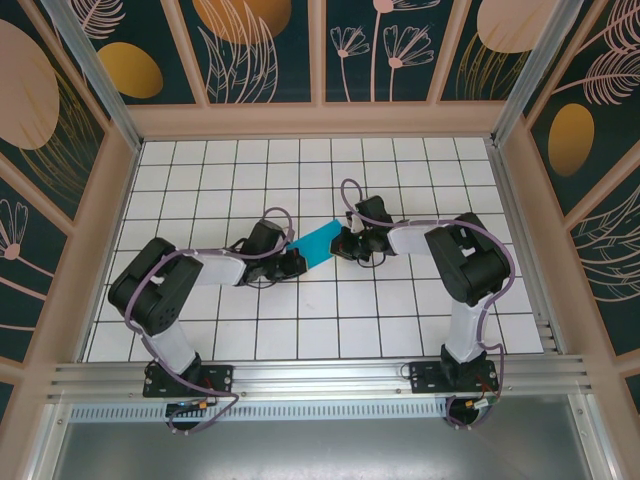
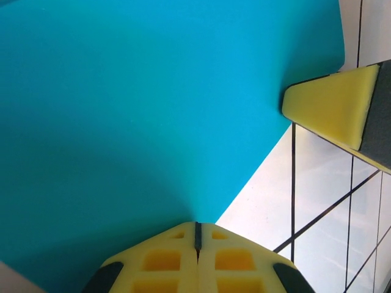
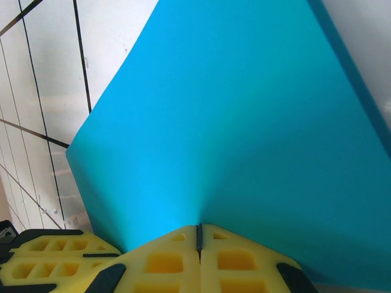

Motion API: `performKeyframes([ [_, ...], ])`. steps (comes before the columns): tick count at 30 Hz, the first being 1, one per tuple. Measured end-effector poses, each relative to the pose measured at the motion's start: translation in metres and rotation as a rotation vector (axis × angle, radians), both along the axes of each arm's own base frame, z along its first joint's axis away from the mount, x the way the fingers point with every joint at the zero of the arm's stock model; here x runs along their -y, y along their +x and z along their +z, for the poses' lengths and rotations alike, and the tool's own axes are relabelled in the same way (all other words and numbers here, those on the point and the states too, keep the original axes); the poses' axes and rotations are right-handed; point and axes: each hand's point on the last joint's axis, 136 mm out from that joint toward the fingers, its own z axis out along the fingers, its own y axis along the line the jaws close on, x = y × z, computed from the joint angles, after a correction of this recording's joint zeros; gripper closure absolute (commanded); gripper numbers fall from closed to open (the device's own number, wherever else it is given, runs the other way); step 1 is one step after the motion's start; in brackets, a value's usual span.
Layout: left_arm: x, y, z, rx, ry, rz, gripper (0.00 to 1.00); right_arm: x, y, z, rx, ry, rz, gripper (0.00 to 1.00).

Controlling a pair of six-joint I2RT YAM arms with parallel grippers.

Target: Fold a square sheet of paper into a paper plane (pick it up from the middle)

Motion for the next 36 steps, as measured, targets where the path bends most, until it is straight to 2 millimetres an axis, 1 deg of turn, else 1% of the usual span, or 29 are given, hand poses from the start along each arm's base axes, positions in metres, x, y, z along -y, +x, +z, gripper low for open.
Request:
performKeyframes([
  [4,-0.002,-0.002,0.0,0.014,-0.005,0.003,1.0,0.0,0.0,0.0,-0.001,-0.001,0.0,1.0],
  [9,-0.01,-0.007,0.0,0.027,0.004,0.016,1.0,0.0,0.0,0.0,-0.002,-0.001,0.0,1.0],
  [13,-0.019,-0.014,0.001,0.022,0.013,0.031,1.0,0.0,0.0,0.0,-0.002,-0.001,0.0,1.0],
  [21,-0.027,-0.025,0.004,-0.019,0.043,0.028,1.0,0.0,0.0,0.0,-0.003,-0.002,0.0,1.0],
  [23,-0.027,-0.025,0.012,-0.015,0.044,0.026,1.0,0.0,0.0,0.0,-0.004,-0.003,0.0,1.0],
  [24,-0.025,-0.021,0.019,0.0,0.036,0.027,1.0,0.0,0.0,0.0,-0.004,-0.003,0.0,1.0],
  [27,-0.015,-0.003,0.049,0.082,-0.013,0.035,1.0,0.0,0.0,0.001,-0.005,-0.002,0.001,1.0],
  [29,-0.009,0.007,0.059,0.115,-0.036,0.042,1.0,0.0,0.0,0.001,-0.006,-0.001,0.002,1.0],
  [31,-0.006,0.014,0.056,0.116,-0.037,0.048,1.0,-0.001,0.001,0.002,-0.006,-0.001,0.001,1.0],
  [33,-0.004,0.015,0.045,0.09,-0.026,0.052,1.0,-0.001,0.001,0.003,-0.004,-0.002,0.001,1.0],
  [36,-0.006,0.011,0.021,0.028,0.003,0.055,1.0,-0.001,0.003,0.004,0.002,-0.004,0.001,1.0],
])
